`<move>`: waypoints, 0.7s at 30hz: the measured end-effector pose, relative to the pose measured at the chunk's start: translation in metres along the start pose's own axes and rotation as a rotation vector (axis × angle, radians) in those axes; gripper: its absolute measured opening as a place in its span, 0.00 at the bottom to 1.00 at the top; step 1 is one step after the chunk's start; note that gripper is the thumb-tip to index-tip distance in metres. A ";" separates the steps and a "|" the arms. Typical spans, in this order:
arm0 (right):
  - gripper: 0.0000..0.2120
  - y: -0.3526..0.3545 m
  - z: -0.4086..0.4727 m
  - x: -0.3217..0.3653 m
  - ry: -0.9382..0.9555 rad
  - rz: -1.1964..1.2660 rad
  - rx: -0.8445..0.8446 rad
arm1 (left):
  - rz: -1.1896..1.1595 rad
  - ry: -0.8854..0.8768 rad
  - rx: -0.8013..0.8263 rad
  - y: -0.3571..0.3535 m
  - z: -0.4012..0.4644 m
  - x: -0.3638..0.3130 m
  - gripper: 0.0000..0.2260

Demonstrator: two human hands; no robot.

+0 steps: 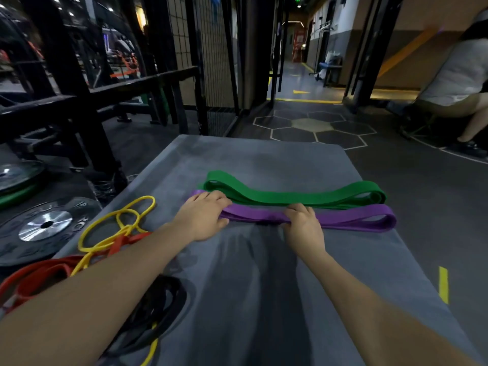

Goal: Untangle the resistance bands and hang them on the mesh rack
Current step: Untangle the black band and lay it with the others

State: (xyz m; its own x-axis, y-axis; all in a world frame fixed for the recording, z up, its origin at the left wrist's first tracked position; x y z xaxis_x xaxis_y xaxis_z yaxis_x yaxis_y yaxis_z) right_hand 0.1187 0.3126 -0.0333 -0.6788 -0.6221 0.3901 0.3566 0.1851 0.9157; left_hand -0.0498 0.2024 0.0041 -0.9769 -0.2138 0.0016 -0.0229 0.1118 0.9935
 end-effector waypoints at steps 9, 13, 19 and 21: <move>0.20 -0.019 -0.061 0.120 0.136 0.310 0.200 | -0.232 0.145 -0.159 0.003 -0.142 0.047 0.12; 0.20 -0.036 -0.100 0.169 0.155 0.434 0.271 | -0.325 0.246 -0.252 -0.007 -0.205 0.069 0.12; 0.15 -0.055 -0.128 0.193 0.155 0.582 0.306 | -0.550 0.433 -0.356 -0.040 -0.251 0.085 0.18; 0.21 -0.065 -0.125 0.196 0.157 0.545 0.333 | -0.614 0.477 -0.357 -0.054 -0.256 0.086 0.21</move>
State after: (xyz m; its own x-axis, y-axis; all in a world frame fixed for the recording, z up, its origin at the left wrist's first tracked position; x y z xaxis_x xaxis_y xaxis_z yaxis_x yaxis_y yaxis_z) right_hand 0.0423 0.0837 -0.0281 -0.3468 -0.4714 0.8109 0.3880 0.7150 0.5816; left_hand -0.0784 -0.0704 -0.0206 -0.6178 -0.5308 -0.5802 -0.3718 -0.4529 0.8103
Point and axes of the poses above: each hand's wrist, its own z-axis towards the middle knuckle, its own y-axis out of the back of the hand, x = y × z, the point moved 6 cm from there along z, towards the middle knuckle, and after that the axes turned 13 degrees about x, right-handed, at the moved point
